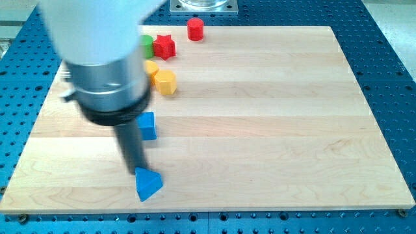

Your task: Move the blue cube to the top right of the triangle

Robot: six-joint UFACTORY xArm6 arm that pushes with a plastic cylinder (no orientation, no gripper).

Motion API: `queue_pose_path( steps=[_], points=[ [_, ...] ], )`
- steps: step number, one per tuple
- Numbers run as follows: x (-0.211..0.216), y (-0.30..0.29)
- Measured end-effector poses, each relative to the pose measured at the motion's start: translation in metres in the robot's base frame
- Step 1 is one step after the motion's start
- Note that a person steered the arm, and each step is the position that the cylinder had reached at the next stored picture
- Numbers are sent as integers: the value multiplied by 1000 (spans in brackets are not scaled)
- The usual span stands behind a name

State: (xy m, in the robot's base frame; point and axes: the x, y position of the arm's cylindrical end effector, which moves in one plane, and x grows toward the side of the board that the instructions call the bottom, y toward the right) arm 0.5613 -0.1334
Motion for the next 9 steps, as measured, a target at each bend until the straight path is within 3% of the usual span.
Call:
queue_pose_path(
  steps=[1, 2, 4, 6, 9],
  points=[
    [-6, -48],
    [-38, -47],
    [-82, -7],
    [-39, 35],
    [-115, 32]
  ],
)
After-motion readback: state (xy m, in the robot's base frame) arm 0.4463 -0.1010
